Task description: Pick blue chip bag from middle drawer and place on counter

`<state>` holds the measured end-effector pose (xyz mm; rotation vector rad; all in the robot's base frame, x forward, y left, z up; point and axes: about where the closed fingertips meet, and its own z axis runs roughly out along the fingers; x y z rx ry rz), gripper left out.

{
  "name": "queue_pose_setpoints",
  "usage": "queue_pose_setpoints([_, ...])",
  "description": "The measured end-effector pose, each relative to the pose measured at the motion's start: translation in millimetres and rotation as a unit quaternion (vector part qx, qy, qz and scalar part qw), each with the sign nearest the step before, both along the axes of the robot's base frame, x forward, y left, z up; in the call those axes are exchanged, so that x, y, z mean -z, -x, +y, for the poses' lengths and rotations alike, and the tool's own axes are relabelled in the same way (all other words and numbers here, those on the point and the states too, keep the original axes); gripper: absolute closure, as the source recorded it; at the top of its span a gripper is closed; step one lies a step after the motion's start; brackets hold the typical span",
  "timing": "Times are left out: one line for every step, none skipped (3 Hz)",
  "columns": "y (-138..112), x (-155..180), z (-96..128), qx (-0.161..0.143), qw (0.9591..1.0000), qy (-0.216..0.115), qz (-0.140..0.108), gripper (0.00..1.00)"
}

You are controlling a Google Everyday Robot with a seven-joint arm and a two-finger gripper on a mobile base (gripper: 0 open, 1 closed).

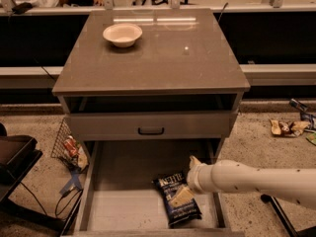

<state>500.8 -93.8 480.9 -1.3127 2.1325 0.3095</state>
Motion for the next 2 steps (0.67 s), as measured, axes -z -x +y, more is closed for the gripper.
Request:
queue_pose_setpoints([9, 39, 18, -0.009, 0.9998, -0.001, 0.018, 0.00])
queue_pose_setpoints([20, 73, 36, -0.018, 0.9989, -0.005, 0.043, 0.00])
